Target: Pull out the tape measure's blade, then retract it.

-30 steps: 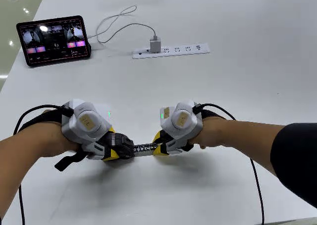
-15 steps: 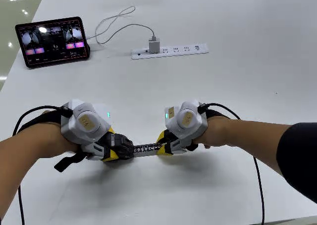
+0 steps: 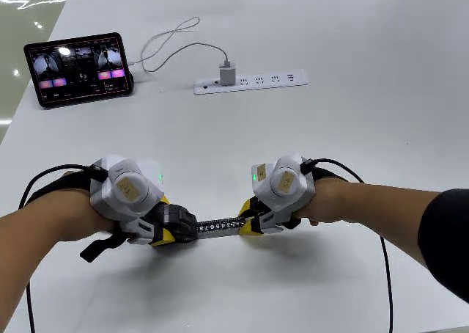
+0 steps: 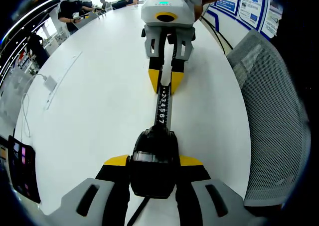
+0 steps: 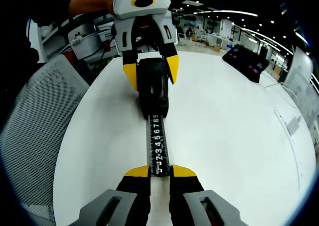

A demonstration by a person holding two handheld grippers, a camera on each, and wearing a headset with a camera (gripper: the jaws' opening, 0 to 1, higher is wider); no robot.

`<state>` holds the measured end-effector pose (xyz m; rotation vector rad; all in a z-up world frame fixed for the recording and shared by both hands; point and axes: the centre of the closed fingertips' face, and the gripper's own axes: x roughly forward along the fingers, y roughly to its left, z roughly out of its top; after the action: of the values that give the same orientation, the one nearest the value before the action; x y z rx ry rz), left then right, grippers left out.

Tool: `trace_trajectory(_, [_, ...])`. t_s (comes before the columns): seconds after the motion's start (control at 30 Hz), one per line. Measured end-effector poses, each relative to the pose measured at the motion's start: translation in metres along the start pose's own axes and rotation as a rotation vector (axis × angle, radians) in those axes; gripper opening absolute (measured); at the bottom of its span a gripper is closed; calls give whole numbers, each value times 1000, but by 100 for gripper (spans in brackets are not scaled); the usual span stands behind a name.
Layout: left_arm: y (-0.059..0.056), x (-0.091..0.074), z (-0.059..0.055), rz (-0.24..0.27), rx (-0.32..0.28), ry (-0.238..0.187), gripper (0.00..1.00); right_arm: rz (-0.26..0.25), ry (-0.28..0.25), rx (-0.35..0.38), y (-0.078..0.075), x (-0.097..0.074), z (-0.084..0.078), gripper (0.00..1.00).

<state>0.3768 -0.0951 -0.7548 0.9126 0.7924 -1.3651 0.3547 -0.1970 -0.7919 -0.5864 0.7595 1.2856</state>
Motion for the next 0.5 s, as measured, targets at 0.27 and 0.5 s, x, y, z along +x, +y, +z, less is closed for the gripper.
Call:
trace_trajectory(0.27, [1, 1, -1, 0, 0, 0, 30, -1, 1, 8, 0, -3, -3, 9])
trace_trajectory(0.5, [1, 1, -1, 1, 0, 1, 30, -2, 0, 15, -1, -6, -8, 9])
